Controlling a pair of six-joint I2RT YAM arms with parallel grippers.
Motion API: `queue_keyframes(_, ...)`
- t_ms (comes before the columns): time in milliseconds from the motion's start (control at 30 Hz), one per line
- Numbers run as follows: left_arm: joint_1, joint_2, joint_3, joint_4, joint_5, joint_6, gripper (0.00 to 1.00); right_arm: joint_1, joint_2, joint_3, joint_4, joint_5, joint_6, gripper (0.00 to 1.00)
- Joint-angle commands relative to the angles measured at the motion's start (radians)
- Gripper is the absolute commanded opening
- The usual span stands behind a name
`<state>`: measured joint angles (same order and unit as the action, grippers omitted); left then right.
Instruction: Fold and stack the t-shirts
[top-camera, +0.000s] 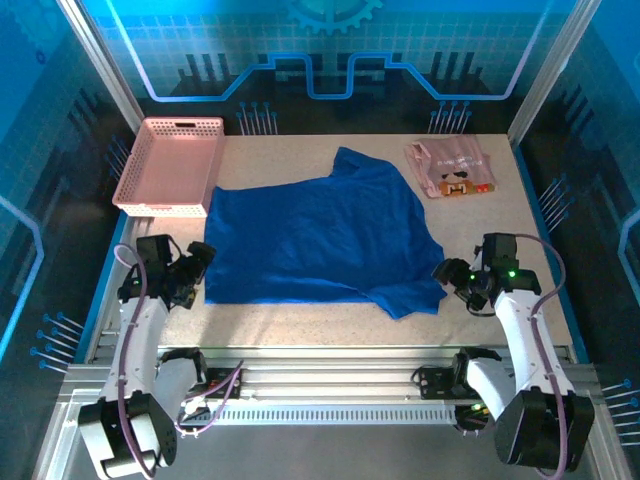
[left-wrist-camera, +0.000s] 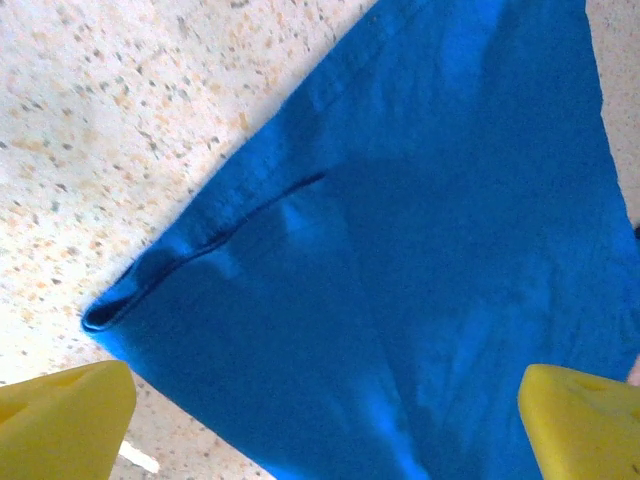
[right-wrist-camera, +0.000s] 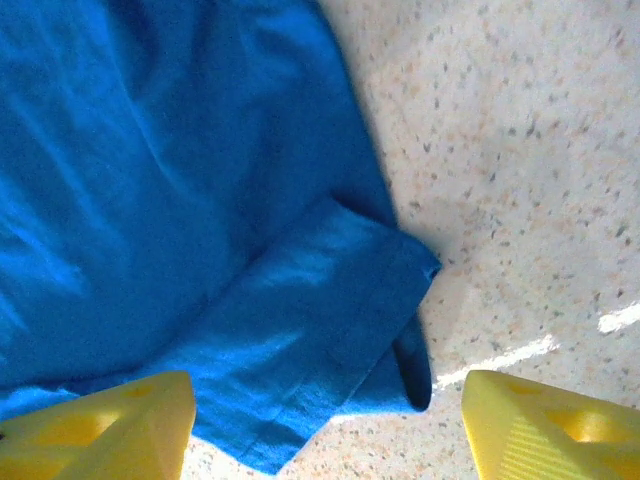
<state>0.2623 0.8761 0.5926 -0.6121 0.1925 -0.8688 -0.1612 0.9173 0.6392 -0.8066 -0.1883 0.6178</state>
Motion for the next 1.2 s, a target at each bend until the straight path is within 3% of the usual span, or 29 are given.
queue_keyframes(0,0.024,0.014,-0.020,0.014,0.085,-0.037,0.99,-0.044,0.022,-0.048,-0.002,-0.099,-0.006,0.70)
queue_keyframes(167,0.037,0.055,-0.017,0.018,0.107,-0.027,0.97,-0.081,0.049,-0.082,0.033,-0.128,-0.025,0.67)
queue_keyframes(400,0.035,0.205,0.027,0.048,0.182,0.028,0.86,-0.101,0.085,-0.093,0.059,-0.142,-0.032,0.60)
queue_keyframes(533,0.028,0.303,0.055,0.018,0.139,0.090,0.77,-0.103,0.105,-0.093,0.071,-0.138,-0.031,0.54)
queue_keyframes(767,-0.014,0.425,0.091,0.087,0.091,0.072,0.66,-0.101,0.118,-0.088,0.073,-0.133,-0.039,0.48)
queue_keyframes(1167,-0.033,0.584,0.182,0.125,0.045,0.090,0.62,-0.098,0.103,-0.093,0.067,-0.126,-0.041,0.46)
